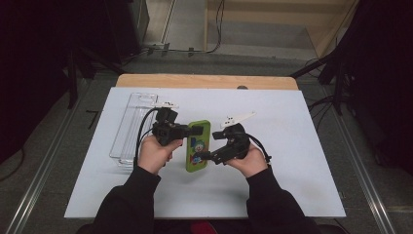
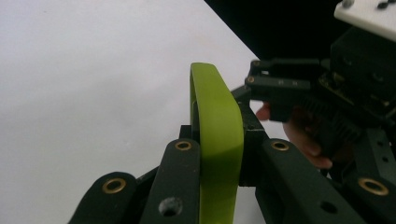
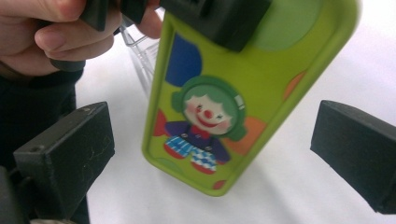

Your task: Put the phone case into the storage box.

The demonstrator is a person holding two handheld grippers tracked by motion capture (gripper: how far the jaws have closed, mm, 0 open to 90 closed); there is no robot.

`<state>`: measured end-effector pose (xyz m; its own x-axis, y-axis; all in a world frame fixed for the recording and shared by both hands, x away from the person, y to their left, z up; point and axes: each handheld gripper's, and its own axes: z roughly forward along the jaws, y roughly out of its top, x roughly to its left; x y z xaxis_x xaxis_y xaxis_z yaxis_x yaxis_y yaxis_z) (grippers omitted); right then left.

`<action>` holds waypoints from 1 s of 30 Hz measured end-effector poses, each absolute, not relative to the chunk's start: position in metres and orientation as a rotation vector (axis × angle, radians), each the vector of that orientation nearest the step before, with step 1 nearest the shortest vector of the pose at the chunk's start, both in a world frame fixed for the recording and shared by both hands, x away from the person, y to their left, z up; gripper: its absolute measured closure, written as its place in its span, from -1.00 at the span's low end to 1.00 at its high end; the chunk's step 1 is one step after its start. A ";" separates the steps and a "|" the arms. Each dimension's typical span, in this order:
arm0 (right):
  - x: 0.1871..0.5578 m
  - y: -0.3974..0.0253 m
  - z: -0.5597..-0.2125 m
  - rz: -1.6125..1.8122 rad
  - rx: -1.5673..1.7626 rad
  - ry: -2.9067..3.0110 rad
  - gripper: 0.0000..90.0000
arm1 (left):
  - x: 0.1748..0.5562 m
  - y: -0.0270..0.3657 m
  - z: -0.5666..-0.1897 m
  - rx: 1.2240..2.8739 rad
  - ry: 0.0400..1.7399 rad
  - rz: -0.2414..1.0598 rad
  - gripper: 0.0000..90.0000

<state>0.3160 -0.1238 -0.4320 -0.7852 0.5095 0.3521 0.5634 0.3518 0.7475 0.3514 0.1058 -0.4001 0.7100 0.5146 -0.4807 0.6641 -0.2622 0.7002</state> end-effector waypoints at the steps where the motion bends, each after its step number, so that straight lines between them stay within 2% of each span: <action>1: 0.316 -0.124 -0.432 -1.439 -1.007 -2.535 -1.00 | 0.351 0.106 -0.400 1.937 0.901 -0.191 0.84; 7: 0.317 -0.138 -0.427 -1.459 -0.958 -2.529 -1.00 | 0.351 0.108 -0.399 1.959 0.849 -0.192 0.84; 9: 0.318 -0.146 -0.425 -1.457 -0.949 -2.541 -0.88 | 0.351 0.109 -0.398 1.965 0.814 -0.206 0.84; 21: 0.319 -0.161 -0.423 -1.438 -0.830 -2.604 -0.88 | 0.347 0.112 -0.397 2.009 0.689 -0.205 0.84; 30: 0.325 -0.167 -0.420 -1.449 -0.773 -2.579 -0.83 | 0.345 0.110 -0.400 2.037 0.596 -0.282 0.84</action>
